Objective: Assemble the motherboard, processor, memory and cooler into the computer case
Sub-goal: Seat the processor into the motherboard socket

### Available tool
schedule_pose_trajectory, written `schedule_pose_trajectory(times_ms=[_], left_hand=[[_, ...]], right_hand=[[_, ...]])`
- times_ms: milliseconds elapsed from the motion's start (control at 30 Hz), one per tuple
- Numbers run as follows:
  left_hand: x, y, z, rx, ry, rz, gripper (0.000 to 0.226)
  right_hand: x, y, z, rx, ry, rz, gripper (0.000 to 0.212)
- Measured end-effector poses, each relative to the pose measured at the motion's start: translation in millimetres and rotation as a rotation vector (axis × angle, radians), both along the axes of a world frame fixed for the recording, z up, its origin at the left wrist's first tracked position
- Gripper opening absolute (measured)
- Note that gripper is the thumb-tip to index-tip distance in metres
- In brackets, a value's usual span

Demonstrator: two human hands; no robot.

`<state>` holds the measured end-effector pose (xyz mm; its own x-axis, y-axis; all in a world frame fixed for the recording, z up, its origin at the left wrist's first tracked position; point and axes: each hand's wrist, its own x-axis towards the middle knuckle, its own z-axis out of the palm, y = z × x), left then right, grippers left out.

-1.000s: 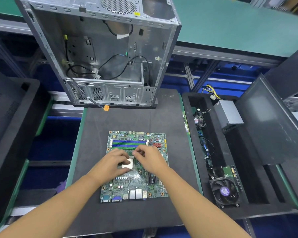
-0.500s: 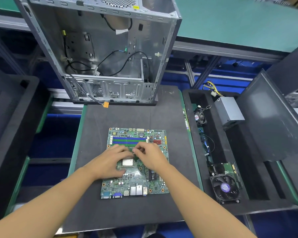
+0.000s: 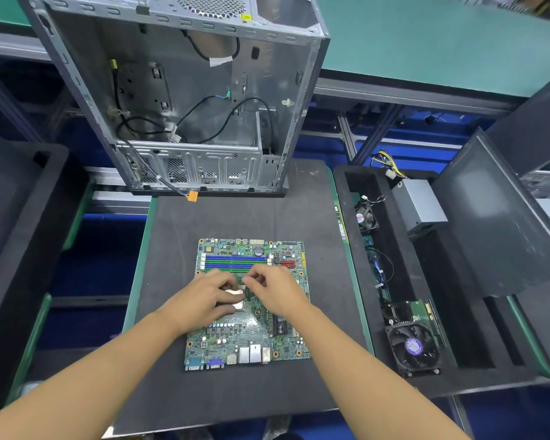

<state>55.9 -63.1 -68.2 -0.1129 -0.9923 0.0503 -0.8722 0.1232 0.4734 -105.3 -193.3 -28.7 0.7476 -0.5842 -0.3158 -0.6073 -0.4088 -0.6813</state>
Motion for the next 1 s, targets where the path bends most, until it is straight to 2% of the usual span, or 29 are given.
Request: schedule_pose_trajectory(times_ms=[167, 567, 767, 900, 1000], left_hand=[[-5.8, 3.5, -2.5, -0.071, -0.014, 0.027, 0.019], [-5.3, 4.8, -1.8, -0.078, 0.002, 0.032, 0.013], [-7.7, 7.8, -1.5, -0.142, -0.098, 0.029, 0.033], [-7.1, 7.8, -1.3, -0.137, -0.020, 0.065, 0.018], [-7.0, 7.5, -2.2, -0.127, 0.026, 0.090, 0.015]], right_hand=[[0.2, 0.2, -0.9, 0.003, 0.001, -0.006, 0.016], [-0.7, 0.6, -0.9, 0.006, 0.003, -0.003, 0.018], [-1.0, 0.8, -0.7, -0.003, 0.005, 0.001, 0.019], [-1.0, -0.1, -1.3, -0.004, -0.009, -0.013, 0.019], [-0.6, 0.3, -1.2, -0.005, -0.012, -0.012, 0.018]])
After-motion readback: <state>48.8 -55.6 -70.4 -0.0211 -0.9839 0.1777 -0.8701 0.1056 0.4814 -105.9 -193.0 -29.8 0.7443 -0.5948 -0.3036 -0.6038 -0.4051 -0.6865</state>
